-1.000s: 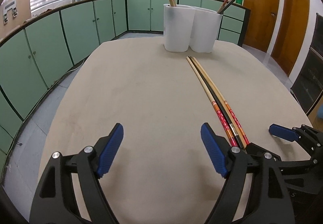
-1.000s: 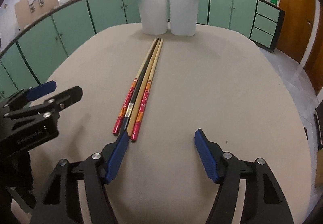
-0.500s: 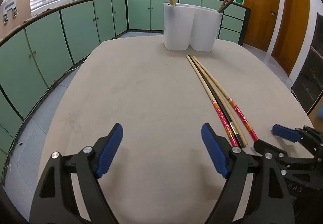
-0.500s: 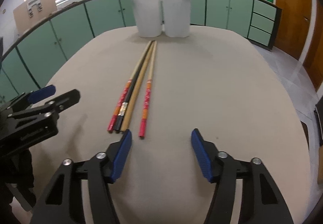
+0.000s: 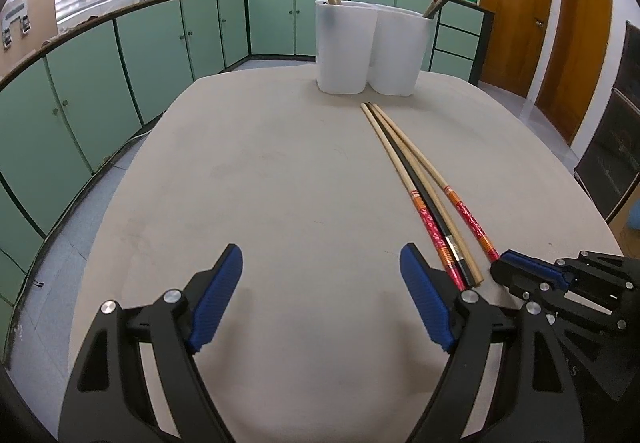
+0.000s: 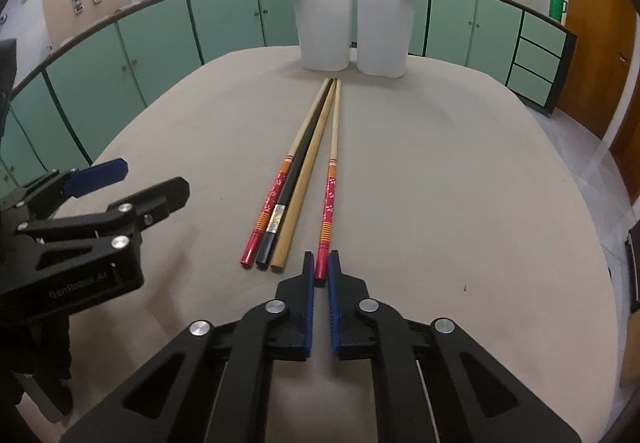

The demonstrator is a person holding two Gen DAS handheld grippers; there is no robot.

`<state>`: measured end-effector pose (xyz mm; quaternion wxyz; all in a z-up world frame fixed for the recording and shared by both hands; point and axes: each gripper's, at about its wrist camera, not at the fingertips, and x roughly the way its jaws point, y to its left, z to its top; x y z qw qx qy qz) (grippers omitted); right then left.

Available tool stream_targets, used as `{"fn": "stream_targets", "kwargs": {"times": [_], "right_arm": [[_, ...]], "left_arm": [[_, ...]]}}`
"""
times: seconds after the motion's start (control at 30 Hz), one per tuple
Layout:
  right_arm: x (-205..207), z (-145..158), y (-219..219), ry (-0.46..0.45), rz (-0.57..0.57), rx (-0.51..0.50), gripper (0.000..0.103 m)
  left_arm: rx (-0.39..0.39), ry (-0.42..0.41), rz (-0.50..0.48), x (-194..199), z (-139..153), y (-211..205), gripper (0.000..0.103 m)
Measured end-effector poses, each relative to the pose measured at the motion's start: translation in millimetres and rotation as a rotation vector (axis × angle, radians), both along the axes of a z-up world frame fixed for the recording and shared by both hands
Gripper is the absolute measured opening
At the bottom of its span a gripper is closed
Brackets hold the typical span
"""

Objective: Organize utensils
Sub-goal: 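Grasp a red-patterned chopstick with the right tool, then grasp the other red-patterned chopstick with the left tool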

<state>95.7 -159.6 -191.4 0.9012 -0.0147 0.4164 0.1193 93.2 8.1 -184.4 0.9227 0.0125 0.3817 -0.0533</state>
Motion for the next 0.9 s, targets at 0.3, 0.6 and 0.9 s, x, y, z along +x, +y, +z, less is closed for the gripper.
{"fn": "stream_targets", "kwargs": {"times": [0.3,0.6,0.9], "right_arm": [[2.4,-0.9,-39.4,0.008,-0.104,0.032,0.006],[4.2,-3.1,-47.0,0.014,-0.112,0.057,0.006],[5.2,-3.3,-48.4,0.017,-0.112,0.068,0.006]], "left_arm": [[-0.037,0.036,-0.049,-3.1,-3.2,-21.1,0.079],[-0.018,0.083,-0.084,-1.7,-11.4,-44.2,0.079],[0.0,0.122,-0.071,3.2,-16.6,-46.2,0.079]]}}
